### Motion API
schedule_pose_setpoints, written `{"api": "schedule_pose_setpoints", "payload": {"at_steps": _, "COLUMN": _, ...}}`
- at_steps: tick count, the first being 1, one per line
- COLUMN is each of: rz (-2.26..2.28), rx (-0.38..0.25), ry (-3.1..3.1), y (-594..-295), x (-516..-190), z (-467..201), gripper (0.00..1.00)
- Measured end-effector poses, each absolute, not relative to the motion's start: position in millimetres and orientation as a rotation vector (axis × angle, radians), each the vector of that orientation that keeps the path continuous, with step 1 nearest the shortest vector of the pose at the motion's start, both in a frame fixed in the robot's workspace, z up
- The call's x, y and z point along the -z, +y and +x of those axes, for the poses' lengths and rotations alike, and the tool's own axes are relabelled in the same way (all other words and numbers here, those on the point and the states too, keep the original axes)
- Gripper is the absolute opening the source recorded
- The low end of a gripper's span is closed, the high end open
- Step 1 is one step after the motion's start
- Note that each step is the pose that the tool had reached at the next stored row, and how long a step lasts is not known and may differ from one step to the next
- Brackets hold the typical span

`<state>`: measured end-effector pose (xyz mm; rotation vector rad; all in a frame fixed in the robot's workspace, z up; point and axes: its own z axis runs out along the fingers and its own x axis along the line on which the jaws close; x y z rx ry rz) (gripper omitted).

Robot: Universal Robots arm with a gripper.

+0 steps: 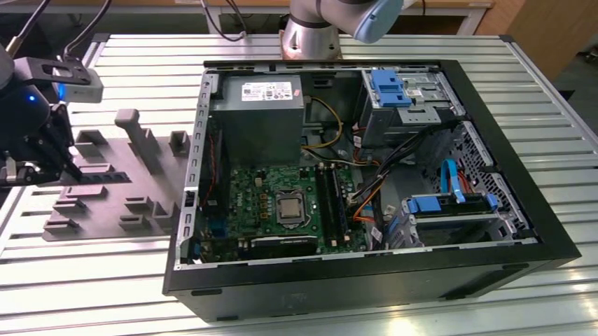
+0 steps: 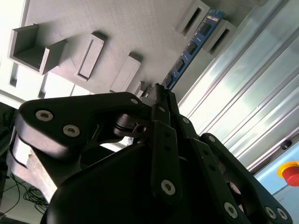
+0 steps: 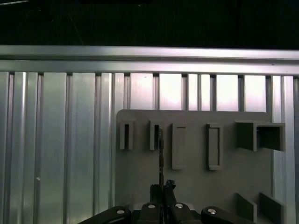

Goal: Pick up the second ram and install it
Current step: 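Pick up the second ram and move it above second insertion slot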

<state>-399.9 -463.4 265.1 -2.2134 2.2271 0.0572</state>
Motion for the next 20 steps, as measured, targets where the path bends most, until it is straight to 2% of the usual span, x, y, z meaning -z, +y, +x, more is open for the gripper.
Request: {"api": "schedule_pose_setpoints", "payload": {"at_steps": 20, "rz": -2.213, "rx": -0.057, "ry": 2.227, "y": -463.4, "x": -270.1, "z": -399.9, "gripper": 0.14}}
